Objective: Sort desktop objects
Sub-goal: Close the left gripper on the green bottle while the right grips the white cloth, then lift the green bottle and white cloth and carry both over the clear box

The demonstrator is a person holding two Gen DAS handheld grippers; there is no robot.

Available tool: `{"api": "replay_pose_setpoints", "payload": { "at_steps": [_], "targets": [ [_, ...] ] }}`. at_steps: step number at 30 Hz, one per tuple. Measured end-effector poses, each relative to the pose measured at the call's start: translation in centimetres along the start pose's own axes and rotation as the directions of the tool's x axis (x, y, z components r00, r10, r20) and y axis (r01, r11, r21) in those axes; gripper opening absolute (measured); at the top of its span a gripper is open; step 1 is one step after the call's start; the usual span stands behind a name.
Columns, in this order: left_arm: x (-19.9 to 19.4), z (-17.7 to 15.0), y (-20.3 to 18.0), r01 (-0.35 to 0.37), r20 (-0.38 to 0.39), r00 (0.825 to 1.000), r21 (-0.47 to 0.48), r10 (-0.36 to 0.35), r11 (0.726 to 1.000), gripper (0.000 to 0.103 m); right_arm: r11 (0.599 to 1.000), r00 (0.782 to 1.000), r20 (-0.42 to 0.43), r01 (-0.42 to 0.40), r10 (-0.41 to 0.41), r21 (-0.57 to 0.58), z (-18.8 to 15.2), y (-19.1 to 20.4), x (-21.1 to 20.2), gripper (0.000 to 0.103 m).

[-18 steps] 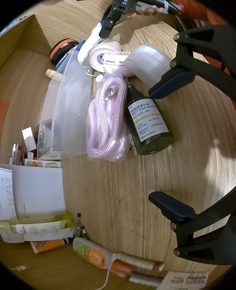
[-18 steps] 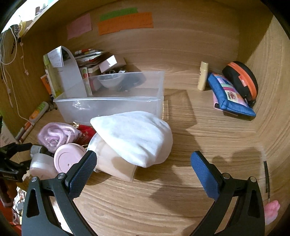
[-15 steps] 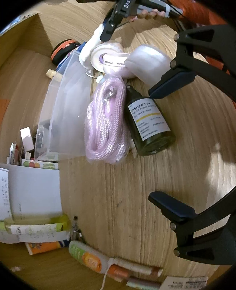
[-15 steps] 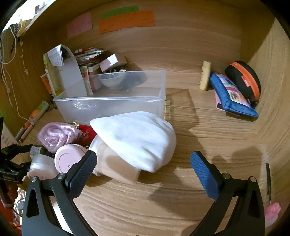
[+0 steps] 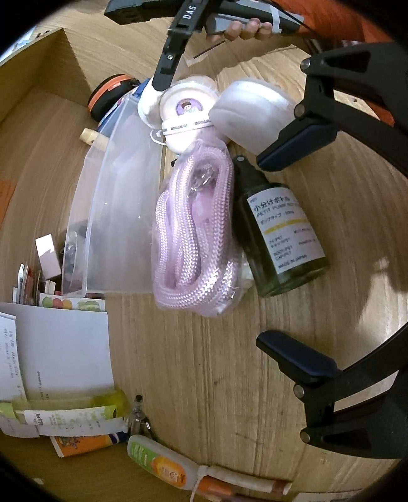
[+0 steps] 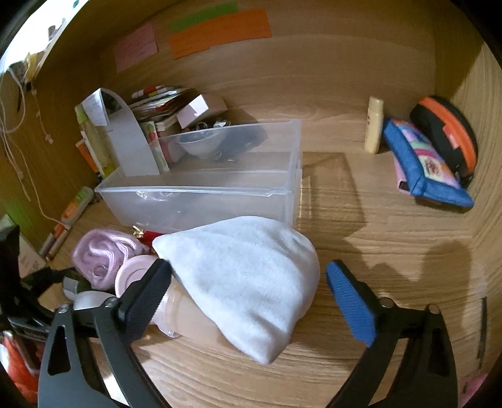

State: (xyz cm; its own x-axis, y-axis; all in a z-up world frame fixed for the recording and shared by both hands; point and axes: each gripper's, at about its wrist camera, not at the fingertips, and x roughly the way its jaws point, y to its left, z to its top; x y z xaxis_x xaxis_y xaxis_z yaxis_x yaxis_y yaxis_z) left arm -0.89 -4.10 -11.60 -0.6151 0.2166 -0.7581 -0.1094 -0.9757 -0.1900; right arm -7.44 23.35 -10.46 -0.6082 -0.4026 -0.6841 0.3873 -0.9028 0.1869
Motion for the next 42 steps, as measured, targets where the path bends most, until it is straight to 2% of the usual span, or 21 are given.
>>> {"api": "replay_pose_setpoints", "payload": {
  "at_steps": [5, 7, 8, 9, 13, 17, 27, 37, 42],
  "targets": [
    [-0.3, -0.2, 0.0, 0.019, 0.017, 1.000, -0.005, -0.019, 1.000, 0.084, 0.996, 0.998, -0.008, -0.065, 0.065, 0.054, 0.2, -0.5, 0.4, 0.079],
    [-0.3, -0.1, 0.0, 0.019, 0.024, 1.000, -0.007, -0.019, 1.000, 0.081, 0.996, 0.997, -0.001, -0.073, 0.073, 0.050, 0.2, -0.3, 0.3, 0.070],
    [-0.4, -0.1, 0.0, 0.022, 0.028, 0.999, -0.008, -0.022, 1.000, 0.075, 0.997, 0.998, 0.008, -0.062, 0.062, 0.043, 0.2, -0.2, 0.1, 0.058],
    [-0.4, -0.1, 0.0, 0.033, 0.030, 0.999, -0.009, -0.033, 0.999, 0.072, 0.999, 0.999, 0.010, -0.045, 0.045, 0.031, 0.2, -0.1, 0.1, 0.053],
    [-0.4, -0.1, 0.0, 0.032, 0.043, 0.999, -0.019, -0.031, 0.999, 0.071, 0.999, 0.999, 0.022, -0.040, 0.040, 0.024, 0.0, -0.3, -0.3, 0.042],
    [-1.1, -0.3, 0.1, 0.034, 0.060, 0.998, -0.023, -0.032, 0.999, 0.064, 0.999, 0.998, 0.043, -0.039, 0.038, 0.018, -0.1, -0.3, -1.2, 0.031],
    [-3.7, -0.4, 0.1, 0.015, 0.130, 0.991, -0.017, -0.013, 1.000, 0.064, 0.998, 0.995, 0.087, -0.052, 0.050, 0.020, -0.4, -0.1, -3.3, 0.027],
    [-6.2, 0.6, -0.6, 0.063, 0.210, 0.976, -0.012, -0.059, 0.998, 0.064, 0.995, 0.985, 0.151, -0.091, 0.085, 0.030, 0.3, 0.0, -6.0, 0.027],
    [-6.5, 1.4, -1.0, 0.073, 0.227, 0.972, -0.014, -0.068, 0.997, 0.064, 0.994, 0.979, 0.180, -0.103, 0.097, 0.021, 0.9, 0.3, -7.0, 0.027]
  ]
}}
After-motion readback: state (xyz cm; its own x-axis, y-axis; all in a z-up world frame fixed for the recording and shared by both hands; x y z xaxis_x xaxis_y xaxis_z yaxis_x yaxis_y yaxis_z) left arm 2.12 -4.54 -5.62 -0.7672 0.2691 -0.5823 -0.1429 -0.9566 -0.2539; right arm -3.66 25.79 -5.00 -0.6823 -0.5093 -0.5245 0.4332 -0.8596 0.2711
